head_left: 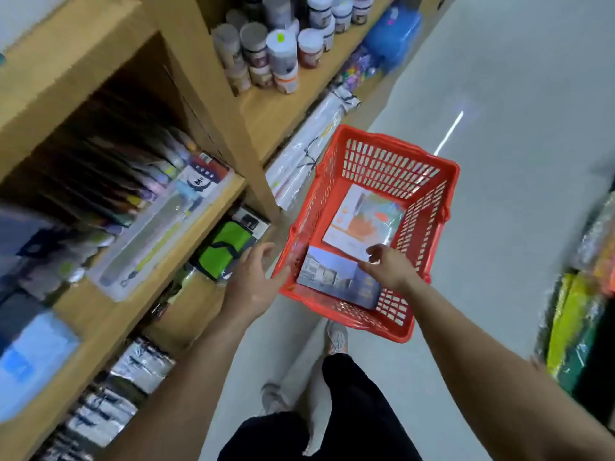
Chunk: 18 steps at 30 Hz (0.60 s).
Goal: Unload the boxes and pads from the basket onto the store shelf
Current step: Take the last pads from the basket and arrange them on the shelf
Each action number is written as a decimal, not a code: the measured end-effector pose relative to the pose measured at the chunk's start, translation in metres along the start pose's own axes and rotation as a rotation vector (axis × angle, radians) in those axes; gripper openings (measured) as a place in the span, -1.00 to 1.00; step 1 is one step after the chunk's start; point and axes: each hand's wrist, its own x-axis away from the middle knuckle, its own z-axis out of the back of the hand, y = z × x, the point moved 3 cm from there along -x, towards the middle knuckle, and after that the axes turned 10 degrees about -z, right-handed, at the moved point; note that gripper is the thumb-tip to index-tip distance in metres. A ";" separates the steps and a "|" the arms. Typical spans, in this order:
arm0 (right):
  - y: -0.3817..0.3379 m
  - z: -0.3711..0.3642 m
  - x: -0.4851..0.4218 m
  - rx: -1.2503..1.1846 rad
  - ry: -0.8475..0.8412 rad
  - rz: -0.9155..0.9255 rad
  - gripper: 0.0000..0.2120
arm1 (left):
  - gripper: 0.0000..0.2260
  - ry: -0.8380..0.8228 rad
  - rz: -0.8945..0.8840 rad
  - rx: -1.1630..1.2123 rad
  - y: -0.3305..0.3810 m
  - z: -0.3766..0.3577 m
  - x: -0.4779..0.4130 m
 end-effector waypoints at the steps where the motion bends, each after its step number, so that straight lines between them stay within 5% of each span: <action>1: 0.001 -0.011 -0.021 0.009 -0.025 0.001 -0.47 | -0.52 0.016 0.006 0.000 -0.007 -0.013 -0.016; 8: 0.008 -0.086 -0.131 0.159 -0.046 0.062 -0.47 | -0.61 0.013 -0.027 0.003 -0.061 -0.081 -0.076; 18: 0.014 -0.137 -0.171 0.534 0.040 0.125 -0.17 | -0.65 0.068 -0.134 0.021 -0.076 -0.096 -0.079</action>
